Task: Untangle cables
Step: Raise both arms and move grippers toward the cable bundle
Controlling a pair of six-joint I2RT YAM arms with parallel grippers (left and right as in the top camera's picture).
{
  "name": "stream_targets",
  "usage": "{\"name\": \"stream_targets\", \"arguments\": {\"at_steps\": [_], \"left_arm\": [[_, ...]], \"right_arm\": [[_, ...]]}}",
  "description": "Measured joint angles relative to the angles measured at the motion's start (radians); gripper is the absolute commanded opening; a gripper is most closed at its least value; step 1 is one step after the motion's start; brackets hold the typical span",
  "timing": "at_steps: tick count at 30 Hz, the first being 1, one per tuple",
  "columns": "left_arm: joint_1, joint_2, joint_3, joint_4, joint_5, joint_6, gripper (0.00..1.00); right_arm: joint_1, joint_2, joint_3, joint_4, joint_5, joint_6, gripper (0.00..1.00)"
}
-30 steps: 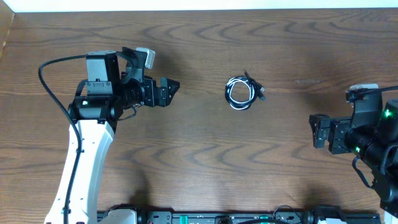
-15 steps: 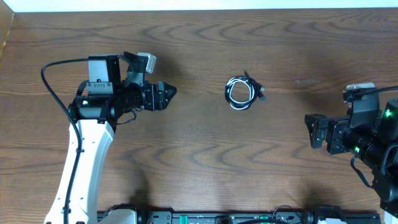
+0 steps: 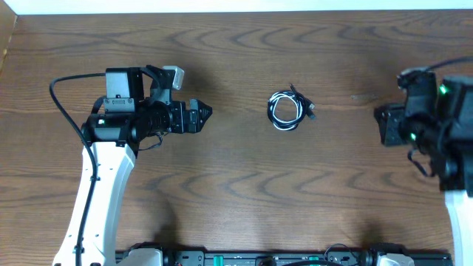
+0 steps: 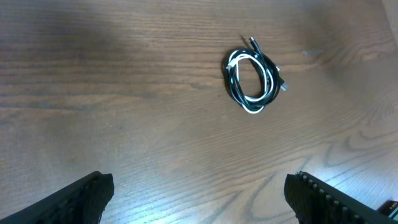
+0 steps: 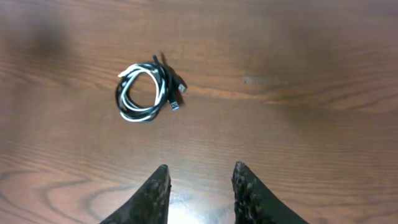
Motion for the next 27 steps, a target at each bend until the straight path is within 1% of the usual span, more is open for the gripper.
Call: {"name": "stream_targets", "arguments": {"at_steps": [2, 5, 6, 8, 14, 18, 19, 20, 21, 23, 26, 27], "left_arm": [[-0.005, 0.000, 0.000, -0.001, -0.005, -0.002, 0.93], [-0.027, 0.000, 0.000, -0.001, -0.017, -0.001, 0.93], [-0.040, 0.000, 0.000, 0.000, -0.019, 0.000, 0.93], [-0.070, 0.000, 0.000, 0.016, -0.022, 0.002, 0.93], [-0.163, 0.000, 0.000, 0.099, -0.033, 0.001, 0.93], [-0.233, 0.001, 0.000, 0.135, -0.105, -0.018, 0.93], [-0.245, 0.001, 0.000, 0.140, -0.120, -0.020, 0.93], [-0.261, 0.003, 0.000, 0.150, -0.135, -0.022, 0.93], [-0.275, 0.005, 0.000, 0.161, -0.151, -0.023, 0.93], [-0.302, 0.017, 0.000, 0.188, -0.169, -0.026, 0.93], [-0.328, 0.051, 0.000, 0.236, -0.183, -0.049, 0.93], [-0.337, 0.072, 0.000, 0.260, -0.187, -0.063, 0.93]], "right_arm": [[0.000, 0.049, 0.000, 0.021, -0.002, -0.002, 0.28], [0.000, 0.122, 0.000, 0.051, -0.016, -0.005, 0.31], [0.000, 0.143, 0.000, 0.059, -0.024, -0.008, 0.33], [0.000, 0.190, 0.000, 0.078, -0.046, -0.021, 0.42], [0.000, 0.269, 0.000, 0.128, -0.073, -0.051, 0.54], [0.000, 0.285, 0.000, 0.151, -0.080, -0.056, 0.57], [0.000, 0.285, 0.000, 0.156, -0.081, -0.056, 0.61], [0.000, 0.285, 0.000, 0.163, -0.082, -0.056, 0.63], [0.000, 0.285, 0.000, 0.171, -0.082, -0.056, 0.64], [0.000, 0.285, 0.000, 0.182, -0.084, -0.056, 0.59], [0.000, 0.285, 0.000, 0.193, -0.085, -0.053, 0.62], [0.000, 0.285, 0.000, 0.196, -0.085, -0.053, 0.62]]}}
